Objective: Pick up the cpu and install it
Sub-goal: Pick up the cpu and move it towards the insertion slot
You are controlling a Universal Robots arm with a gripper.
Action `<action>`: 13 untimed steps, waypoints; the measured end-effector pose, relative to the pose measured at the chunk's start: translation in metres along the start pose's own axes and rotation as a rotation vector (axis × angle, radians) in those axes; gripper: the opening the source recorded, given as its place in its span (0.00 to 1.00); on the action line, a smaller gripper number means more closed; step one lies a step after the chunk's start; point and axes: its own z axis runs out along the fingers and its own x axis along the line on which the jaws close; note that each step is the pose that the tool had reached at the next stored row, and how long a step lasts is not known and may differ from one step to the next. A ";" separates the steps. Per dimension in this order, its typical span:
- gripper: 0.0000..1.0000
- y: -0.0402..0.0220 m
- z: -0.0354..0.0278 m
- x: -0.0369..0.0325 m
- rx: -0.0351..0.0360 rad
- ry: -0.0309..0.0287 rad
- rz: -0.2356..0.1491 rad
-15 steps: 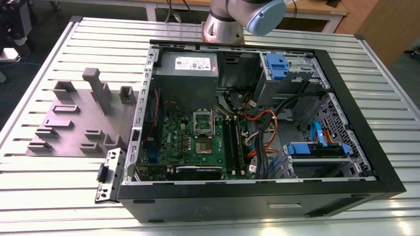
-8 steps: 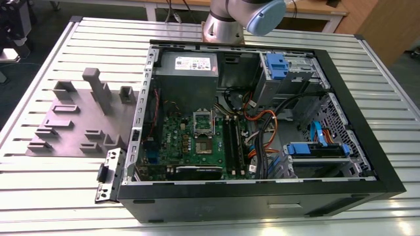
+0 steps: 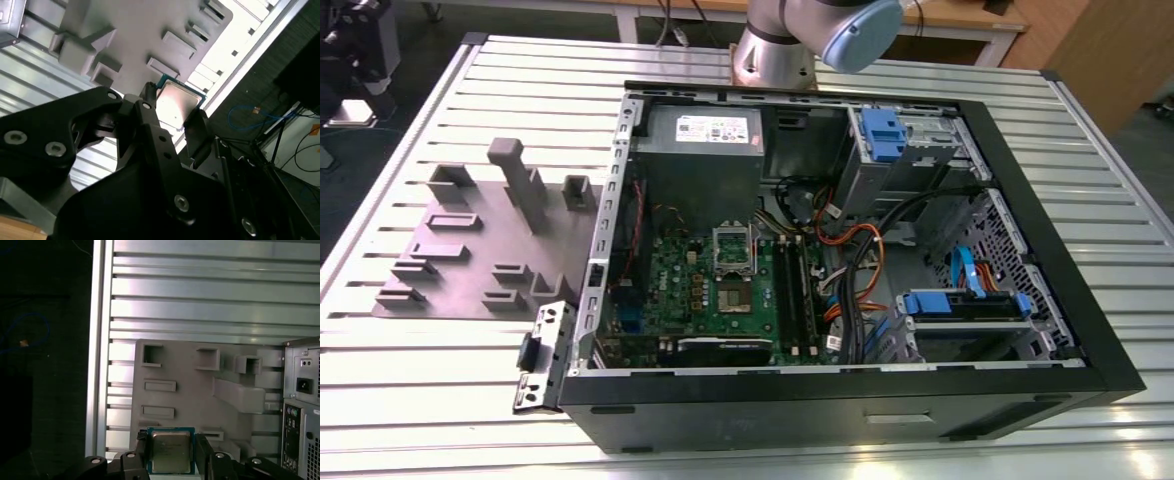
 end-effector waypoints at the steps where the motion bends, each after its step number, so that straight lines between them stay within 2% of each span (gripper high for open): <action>1: 0.47 0.0000 0.0000 -0.0007 0.0000 0.0000 0.000; 5: 0.47 0.0000 -0.0013 -0.0011 0.0006 0.0001 0.001; 9: 0.47 0.0000 -0.0025 -0.0015 0.0070 -0.0003 0.007; 13: 0.47 0.0001 -0.0027 -0.0024 0.0076 0.0000 0.009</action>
